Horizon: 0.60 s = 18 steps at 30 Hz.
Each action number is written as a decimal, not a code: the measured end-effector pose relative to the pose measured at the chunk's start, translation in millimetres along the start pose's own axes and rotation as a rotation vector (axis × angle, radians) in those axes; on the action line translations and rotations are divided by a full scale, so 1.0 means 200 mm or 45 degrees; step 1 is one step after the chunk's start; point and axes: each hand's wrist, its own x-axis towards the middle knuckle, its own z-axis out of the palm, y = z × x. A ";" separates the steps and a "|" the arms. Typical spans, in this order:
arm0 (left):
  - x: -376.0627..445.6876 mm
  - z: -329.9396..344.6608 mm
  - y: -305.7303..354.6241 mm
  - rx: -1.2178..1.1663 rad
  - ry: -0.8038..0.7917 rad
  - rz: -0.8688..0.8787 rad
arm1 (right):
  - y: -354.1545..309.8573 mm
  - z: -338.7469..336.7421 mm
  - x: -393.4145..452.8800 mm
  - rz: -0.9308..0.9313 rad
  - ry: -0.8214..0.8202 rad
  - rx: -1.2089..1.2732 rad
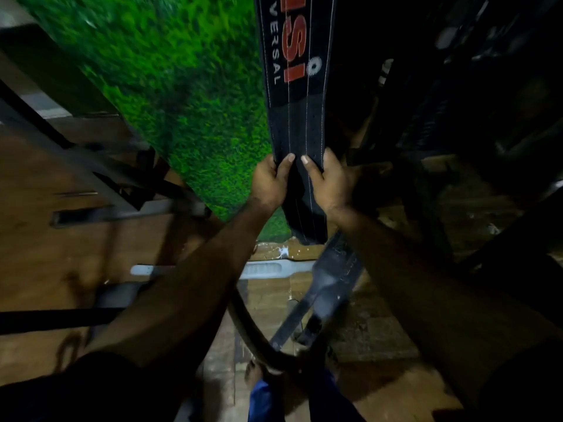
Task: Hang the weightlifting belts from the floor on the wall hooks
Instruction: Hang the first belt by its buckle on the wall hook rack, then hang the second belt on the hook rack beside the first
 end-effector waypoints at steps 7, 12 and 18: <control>-0.11 0.05 -0.28 0.071 -0.038 -0.141 | 0.18 0.08 -0.19 0.173 -0.077 0.054; -0.18 0.06 -0.45 0.206 -0.077 -0.288 | 0.29 0.20 -0.30 0.473 -0.053 0.251; -0.27 0.00 -0.82 0.477 -0.061 -0.365 | 0.46 0.34 -0.45 0.857 0.073 0.309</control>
